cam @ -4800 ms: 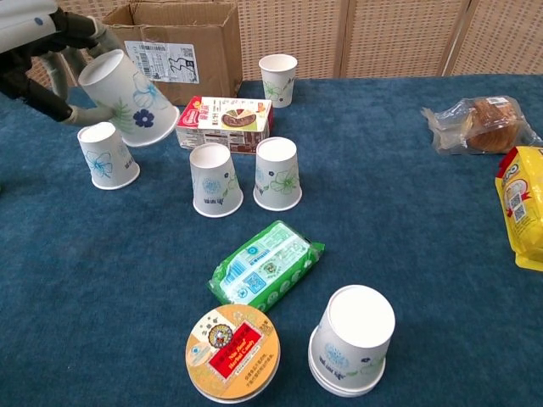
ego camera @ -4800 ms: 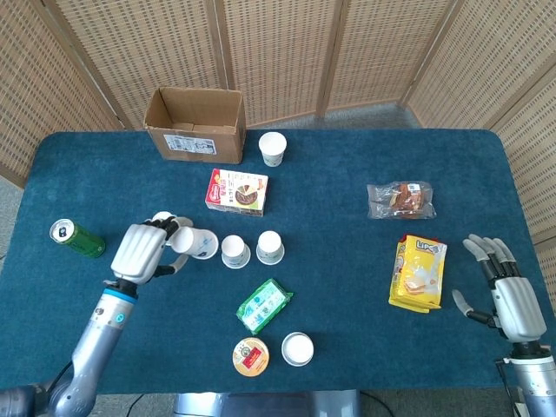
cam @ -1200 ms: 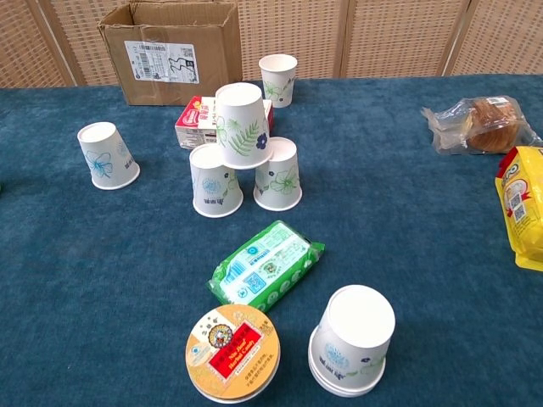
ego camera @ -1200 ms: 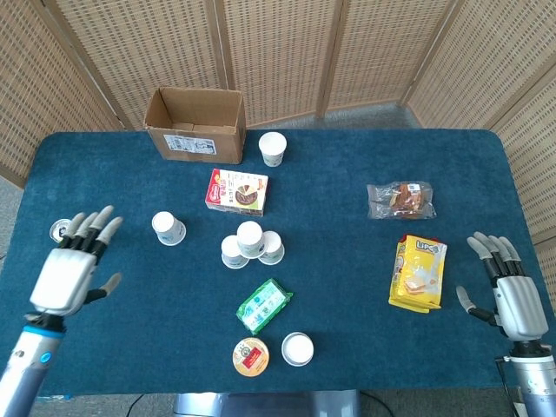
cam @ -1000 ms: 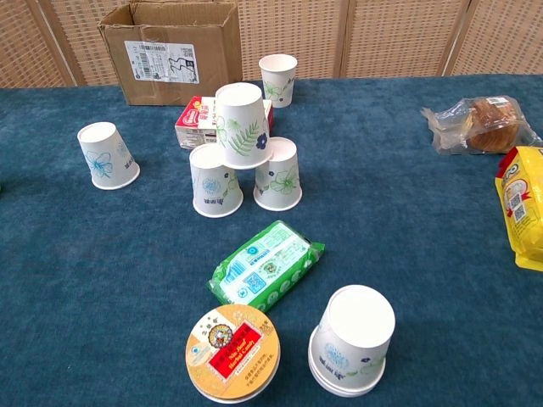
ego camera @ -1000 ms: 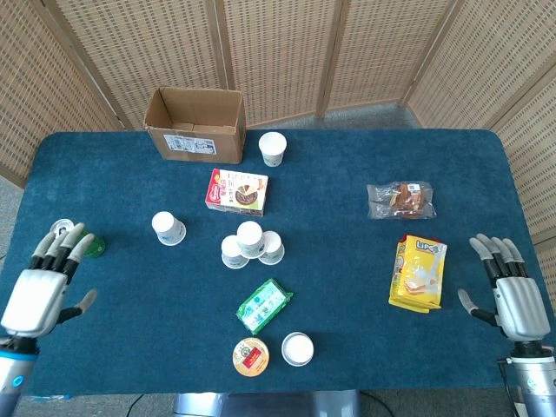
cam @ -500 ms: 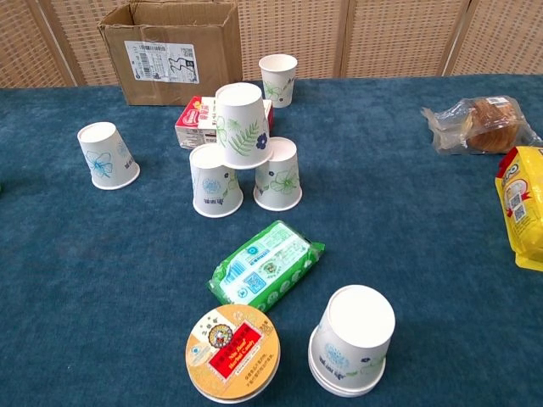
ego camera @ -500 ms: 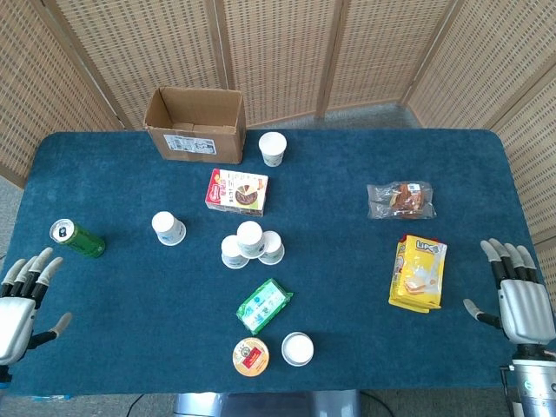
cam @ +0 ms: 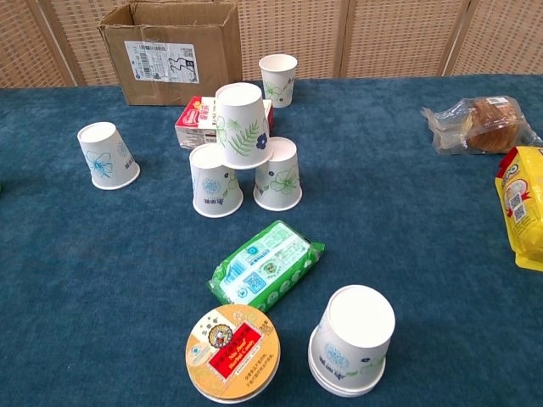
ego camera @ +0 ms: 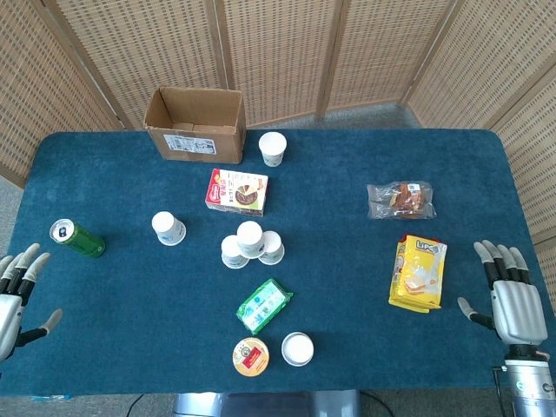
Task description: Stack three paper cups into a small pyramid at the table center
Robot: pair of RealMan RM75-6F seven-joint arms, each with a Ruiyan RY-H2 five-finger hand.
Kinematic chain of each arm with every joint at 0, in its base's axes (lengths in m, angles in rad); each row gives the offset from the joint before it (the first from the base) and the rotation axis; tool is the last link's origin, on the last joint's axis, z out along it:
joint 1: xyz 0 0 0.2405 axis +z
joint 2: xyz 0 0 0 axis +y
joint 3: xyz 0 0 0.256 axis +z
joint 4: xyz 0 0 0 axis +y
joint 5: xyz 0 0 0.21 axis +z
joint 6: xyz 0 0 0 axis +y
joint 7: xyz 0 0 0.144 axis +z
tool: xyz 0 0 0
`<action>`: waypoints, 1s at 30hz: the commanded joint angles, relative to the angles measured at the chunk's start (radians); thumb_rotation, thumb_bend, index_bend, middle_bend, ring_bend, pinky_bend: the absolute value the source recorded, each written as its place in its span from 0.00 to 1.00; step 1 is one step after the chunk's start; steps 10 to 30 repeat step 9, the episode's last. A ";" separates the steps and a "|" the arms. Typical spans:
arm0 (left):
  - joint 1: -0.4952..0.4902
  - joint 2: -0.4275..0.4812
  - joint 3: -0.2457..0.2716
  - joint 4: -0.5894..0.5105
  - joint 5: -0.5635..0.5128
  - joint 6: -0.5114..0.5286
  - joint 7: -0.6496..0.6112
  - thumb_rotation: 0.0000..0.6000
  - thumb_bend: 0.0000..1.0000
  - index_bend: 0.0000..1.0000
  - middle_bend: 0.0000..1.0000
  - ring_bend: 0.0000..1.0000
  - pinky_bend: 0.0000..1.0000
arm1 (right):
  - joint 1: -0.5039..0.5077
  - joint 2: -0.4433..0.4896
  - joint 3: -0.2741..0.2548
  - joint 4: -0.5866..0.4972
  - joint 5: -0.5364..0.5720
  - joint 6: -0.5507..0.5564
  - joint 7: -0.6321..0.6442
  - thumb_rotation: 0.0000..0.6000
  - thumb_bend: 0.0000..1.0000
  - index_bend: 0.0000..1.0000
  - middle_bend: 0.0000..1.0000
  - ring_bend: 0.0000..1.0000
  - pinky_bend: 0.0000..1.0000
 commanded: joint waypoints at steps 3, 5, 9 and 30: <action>0.003 -0.001 -0.007 -0.002 0.004 -0.015 0.005 1.00 0.32 0.00 0.00 0.00 0.00 | -0.002 -0.001 -0.003 0.003 -0.002 -0.003 0.002 1.00 0.29 0.00 0.00 0.00 0.00; 0.005 -0.001 -0.011 -0.004 0.002 -0.024 0.010 1.00 0.32 0.00 0.00 0.00 0.00 | -0.002 -0.002 -0.004 0.006 0.002 -0.009 0.004 1.00 0.29 0.00 0.00 0.00 0.00; 0.008 -0.003 -0.017 -0.006 0.004 -0.036 0.020 1.00 0.32 0.00 0.00 0.00 0.00 | -0.003 -0.001 -0.005 0.011 -0.001 -0.009 0.007 1.00 0.29 0.00 0.00 0.00 0.00; 0.008 -0.003 -0.017 -0.006 0.004 -0.036 0.020 1.00 0.32 0.00 0.00 0.00 0.00 | -0.003 -0.001 -0.005 0.011 -0.001 -0.009 0.007 1.00 0.29 0.00 0.00 0.00 0.00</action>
